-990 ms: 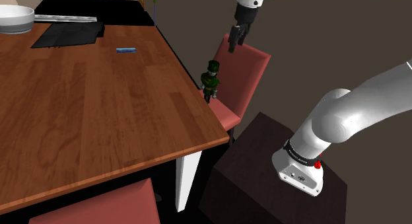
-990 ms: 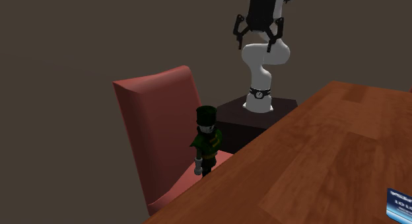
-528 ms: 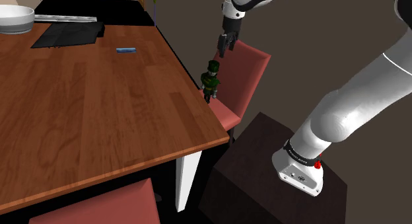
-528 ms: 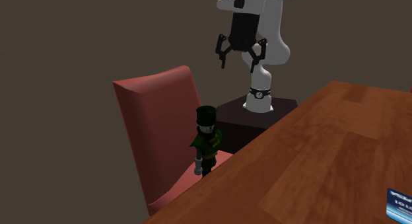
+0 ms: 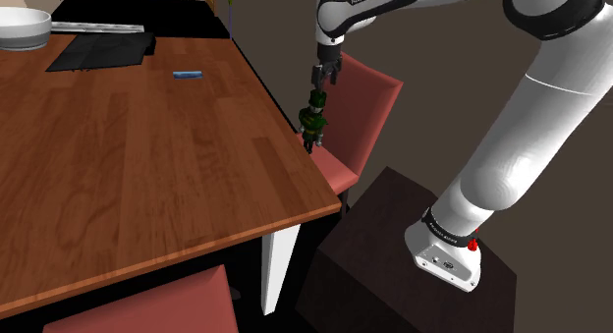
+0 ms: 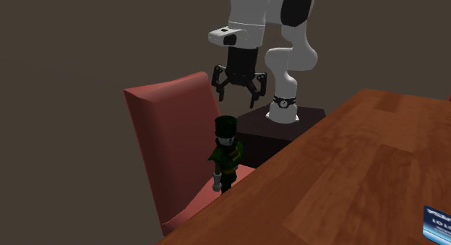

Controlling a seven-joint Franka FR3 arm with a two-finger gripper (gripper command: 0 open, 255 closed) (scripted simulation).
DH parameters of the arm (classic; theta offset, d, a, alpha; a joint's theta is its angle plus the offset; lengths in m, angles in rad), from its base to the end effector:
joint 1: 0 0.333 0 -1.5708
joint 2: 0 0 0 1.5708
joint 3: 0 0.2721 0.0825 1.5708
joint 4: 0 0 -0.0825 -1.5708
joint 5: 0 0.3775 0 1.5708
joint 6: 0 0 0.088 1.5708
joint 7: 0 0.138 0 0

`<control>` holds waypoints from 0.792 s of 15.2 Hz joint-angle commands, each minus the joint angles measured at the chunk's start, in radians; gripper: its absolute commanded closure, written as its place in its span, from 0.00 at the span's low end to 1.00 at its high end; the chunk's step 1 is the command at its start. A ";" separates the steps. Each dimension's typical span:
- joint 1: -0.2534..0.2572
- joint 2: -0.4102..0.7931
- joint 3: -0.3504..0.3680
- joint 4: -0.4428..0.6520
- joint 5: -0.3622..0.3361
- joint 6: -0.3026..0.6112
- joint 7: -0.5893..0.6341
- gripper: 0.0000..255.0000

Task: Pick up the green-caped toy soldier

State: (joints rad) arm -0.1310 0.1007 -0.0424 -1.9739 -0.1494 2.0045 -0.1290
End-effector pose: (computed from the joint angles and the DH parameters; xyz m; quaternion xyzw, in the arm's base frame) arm 0.5478 -0.1091 0.3426 0.9970 0.0116 -0.0449 0.0627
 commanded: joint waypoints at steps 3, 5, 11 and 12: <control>-0.013 0.091 -0.013 0.053 -0.009 0.020 0.000 0.00; -0.013 0.102 -0.013 0.040 -0.011 0.044 0.003 0.00; -0.014 0.129 -0.014 0.013 -0.014 0.099 0.011 0.00; -0.014 0.128 -0.014 0.011 -0.014 0.099 0.012 1.00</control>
State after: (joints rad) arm -0.1446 0.2295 -0.0560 -1.9594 -0.1629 2.1014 -0.1177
